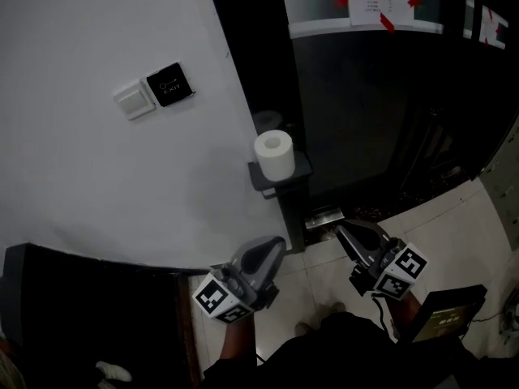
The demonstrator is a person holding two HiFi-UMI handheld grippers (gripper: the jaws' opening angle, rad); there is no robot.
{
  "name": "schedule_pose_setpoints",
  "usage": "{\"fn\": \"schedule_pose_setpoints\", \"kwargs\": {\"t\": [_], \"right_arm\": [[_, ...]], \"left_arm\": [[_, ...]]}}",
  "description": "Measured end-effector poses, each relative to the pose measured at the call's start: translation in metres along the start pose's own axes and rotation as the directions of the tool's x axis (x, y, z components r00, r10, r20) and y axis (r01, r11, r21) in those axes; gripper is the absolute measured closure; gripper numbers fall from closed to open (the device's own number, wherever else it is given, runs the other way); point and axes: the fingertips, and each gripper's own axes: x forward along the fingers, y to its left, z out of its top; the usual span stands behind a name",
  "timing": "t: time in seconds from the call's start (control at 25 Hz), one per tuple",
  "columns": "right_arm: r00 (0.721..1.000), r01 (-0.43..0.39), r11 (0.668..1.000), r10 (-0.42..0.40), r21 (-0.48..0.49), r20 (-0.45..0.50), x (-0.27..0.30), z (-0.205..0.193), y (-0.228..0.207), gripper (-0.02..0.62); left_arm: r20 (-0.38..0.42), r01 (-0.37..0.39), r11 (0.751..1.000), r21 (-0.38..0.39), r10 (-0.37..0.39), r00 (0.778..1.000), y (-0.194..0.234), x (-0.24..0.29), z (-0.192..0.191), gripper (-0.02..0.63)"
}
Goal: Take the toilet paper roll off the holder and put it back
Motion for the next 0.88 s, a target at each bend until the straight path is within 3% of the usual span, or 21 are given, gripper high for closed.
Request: {"fn": "schedule_pose_setpoints", "kwargs": {"t": [0.32, 0.6, 0.72, 0.88], "right_arm": [[0.998, -0.060, 0.998, 0.061, 0.015, -0.035, 0.056, 0.002, -0.059, 0.514], [0.990, -0.098, 0.995, 0.098, 0.000, -0.099, 0.087, 0.000, -0.095, 0.474], [0.985, -0.105, 0.995, 0.103, -0.006, -0.140, 0.102, -0.004, -0.102, 0.408], [0.982, -0.086, 0.996, 0.080, -0.027, -0.173, 0.117, -0.009, -0.109, 0.270]], "left_arm": [[-0.006, -0.029, 0.999, 0.034, 0.030, 1.000, 0.051, 0.045, 0.000, 0.606], [-0.019, -0.113, 0.992, 0.058, 0.115, 0.993, 0.078, 0.066, -0.005, 0.606], [-0.029, -0.133, 0.990, 0.050, 0.134, 0.991, 0.087, 0.070, -0.007, 0.606], [-0.039, -0.110, 0.992, 0.055, 0.112, 0.993, 0.093, 0.077, -0.006, 0.606]]}}
